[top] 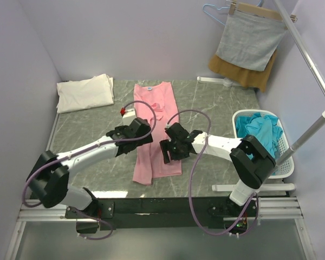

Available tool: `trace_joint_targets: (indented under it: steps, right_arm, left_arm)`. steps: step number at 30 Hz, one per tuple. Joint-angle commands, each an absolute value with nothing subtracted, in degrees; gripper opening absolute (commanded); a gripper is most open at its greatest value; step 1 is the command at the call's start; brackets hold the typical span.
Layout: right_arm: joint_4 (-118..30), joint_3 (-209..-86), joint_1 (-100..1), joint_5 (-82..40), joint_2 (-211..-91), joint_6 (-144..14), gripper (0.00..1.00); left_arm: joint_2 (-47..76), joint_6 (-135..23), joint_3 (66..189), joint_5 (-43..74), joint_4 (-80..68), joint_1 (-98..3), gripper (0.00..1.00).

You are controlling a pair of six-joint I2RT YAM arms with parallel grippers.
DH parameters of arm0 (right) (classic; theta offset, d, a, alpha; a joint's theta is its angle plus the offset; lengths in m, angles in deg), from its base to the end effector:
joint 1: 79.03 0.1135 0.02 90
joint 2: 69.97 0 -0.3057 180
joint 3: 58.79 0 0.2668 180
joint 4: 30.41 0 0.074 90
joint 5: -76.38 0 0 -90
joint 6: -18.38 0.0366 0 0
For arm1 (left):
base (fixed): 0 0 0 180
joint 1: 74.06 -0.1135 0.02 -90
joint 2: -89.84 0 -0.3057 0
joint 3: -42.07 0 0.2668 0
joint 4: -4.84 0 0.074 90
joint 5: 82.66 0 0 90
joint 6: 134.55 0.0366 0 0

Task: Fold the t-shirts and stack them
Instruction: Grab the bottom of the folded rectangular tshirt with both arms

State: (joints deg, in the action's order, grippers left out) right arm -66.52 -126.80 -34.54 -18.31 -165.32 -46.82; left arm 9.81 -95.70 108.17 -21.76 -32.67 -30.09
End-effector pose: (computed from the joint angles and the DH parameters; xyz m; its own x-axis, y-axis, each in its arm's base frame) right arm 0.2368 0.2368 0.1965 -0.8832 -0.2816 -0.3751 -0.3900 0.8851 0.2539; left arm 0.2226 -0.1900 0.2675 -0.6556 -0.3131 -0.6872 -0.1946 0.9493 -0.2469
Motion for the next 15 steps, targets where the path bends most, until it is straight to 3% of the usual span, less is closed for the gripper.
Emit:
trace_joint_targets:
  steps: [1, 15]
  right_arm:
    - [-66.8, -123.0, -34.5, -19.2, -163.8, -45.3, 0.77]
    - [-76.4, -116.3, -32.1, -7.1, -160.4, -35.5, 0.77]
  left_arm:
    - [5.1, -87.1, 113.6, -18.9, -20.3, -33.9, 1.0]
    - [-15.3, -78.0, 129.0, -6.4, -15.6, -41.4, 1.0]
